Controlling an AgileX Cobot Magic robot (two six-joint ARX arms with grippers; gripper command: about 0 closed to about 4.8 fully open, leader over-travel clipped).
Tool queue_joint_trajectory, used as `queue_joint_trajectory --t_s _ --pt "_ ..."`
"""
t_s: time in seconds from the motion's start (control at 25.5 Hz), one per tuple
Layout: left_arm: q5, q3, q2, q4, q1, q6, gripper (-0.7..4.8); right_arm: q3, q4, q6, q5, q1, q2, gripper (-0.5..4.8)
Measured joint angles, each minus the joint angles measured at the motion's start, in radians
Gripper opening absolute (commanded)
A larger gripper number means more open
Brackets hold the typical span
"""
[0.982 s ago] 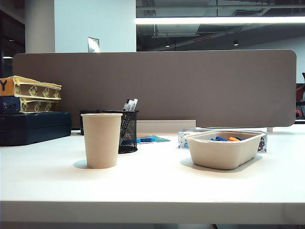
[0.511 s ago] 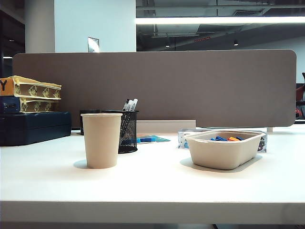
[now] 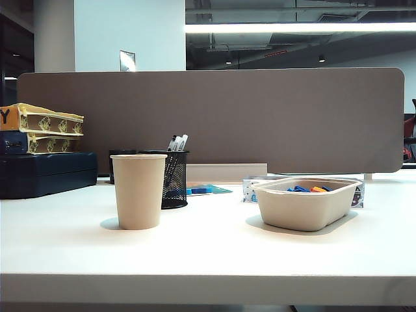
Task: Pick up one pen and put it in the pen container.
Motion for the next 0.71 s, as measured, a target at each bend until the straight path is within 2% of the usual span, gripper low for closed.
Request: queue_joint_trajectory --t_s 0.2,0.71 --pt "0.049 0.0 0.0 0.0 0.0 0.103 -0.05 0.0 0.034 -0.002 0.0 0.0 0.0 -0.01" --pt "0.051 0.0 0.0 -0.006 0.0 0.113 -0.05 0.0 0.033 -0.002 0.0 0.0 0.0 -0.01"
